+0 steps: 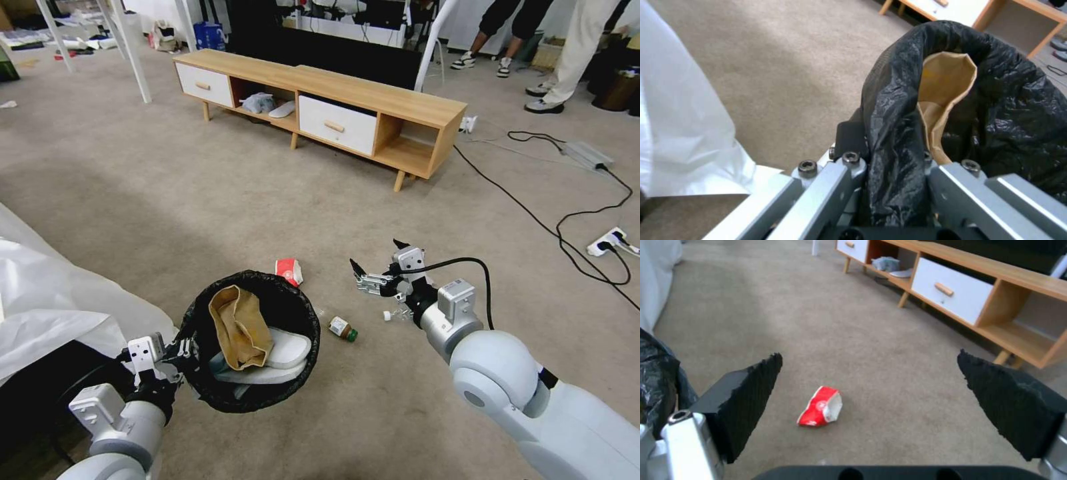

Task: Pick up the trash bin and place the garbage on the floor into it.

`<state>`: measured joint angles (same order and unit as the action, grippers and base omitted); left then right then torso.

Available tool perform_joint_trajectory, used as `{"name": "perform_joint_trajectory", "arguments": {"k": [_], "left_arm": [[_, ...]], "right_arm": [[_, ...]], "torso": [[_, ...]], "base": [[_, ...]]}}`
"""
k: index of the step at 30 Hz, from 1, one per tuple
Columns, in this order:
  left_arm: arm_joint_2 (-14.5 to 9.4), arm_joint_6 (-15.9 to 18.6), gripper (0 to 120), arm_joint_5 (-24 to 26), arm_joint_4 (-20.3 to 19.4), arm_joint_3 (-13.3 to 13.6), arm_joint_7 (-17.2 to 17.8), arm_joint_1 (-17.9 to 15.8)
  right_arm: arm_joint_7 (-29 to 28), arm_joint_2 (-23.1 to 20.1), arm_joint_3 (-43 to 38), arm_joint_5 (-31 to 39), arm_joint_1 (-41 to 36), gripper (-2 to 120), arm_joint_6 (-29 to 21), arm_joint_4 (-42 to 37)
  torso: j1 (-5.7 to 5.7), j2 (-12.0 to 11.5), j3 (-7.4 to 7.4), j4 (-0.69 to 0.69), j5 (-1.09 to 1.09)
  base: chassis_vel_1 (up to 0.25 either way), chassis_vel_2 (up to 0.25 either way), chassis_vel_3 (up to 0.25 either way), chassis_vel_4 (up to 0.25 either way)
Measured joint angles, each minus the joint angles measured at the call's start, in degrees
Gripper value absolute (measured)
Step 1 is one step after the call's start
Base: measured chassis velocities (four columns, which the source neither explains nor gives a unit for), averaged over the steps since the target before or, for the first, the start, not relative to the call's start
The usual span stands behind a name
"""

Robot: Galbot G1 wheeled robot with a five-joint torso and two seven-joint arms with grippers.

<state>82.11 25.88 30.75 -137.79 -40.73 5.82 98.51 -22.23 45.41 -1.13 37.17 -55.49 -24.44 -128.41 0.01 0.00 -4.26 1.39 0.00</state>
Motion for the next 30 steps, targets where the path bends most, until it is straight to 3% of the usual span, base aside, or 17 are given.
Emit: {"name": "perform_joint_trajectory", "arguments": {"k": [30], "left_arm": [[-0.5, -0.4, 0, 0.0, 0.8, -0.1, 0.0, -1.3]], "right_arm": [[-2.4, 1.0, 0.4, 2.1, 0.9, 100, -0.2, 0.3]], "torso": [[0.0, 0.0, 0.0, 0.01, 0.0]], "base": [[0.0, 0.0, 0.0, 0.0]]}}
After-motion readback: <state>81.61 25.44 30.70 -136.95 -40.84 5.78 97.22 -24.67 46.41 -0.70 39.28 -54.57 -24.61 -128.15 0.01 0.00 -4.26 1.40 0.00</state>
